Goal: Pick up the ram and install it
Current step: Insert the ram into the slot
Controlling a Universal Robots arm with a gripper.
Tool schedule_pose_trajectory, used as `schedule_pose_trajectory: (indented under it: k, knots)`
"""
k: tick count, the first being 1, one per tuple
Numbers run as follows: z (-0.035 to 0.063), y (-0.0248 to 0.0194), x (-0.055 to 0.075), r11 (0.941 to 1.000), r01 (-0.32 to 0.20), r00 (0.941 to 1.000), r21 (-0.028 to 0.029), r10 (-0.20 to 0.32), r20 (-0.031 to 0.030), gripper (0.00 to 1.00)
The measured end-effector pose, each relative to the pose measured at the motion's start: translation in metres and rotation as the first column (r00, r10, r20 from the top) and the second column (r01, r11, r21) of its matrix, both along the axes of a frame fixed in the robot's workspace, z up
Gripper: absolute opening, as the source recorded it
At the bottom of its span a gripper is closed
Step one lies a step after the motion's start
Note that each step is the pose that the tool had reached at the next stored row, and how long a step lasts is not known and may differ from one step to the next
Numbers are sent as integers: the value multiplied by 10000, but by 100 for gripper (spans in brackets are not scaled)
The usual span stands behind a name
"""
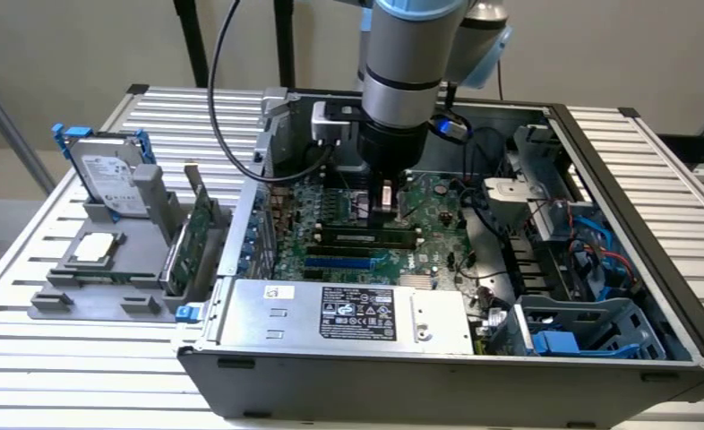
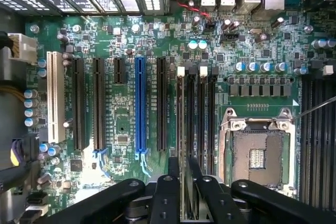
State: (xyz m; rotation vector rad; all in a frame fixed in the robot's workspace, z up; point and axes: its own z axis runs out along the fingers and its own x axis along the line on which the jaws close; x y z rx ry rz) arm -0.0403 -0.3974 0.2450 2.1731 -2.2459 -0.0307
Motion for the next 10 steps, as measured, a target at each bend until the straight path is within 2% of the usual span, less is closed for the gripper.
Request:
schedule_pose_trajectory:
  k: [1, 2, 10]
  knots:
    - [0, 0, 0, 10000, 0, 10000, 2, 0, 1, 100]
    - [0, 0, 0, 10000, 0, 10000, 3, 0, 1, 0]
    - [1, 0, 0, 10000, 0, 10000, 2, 0, 0, 0]
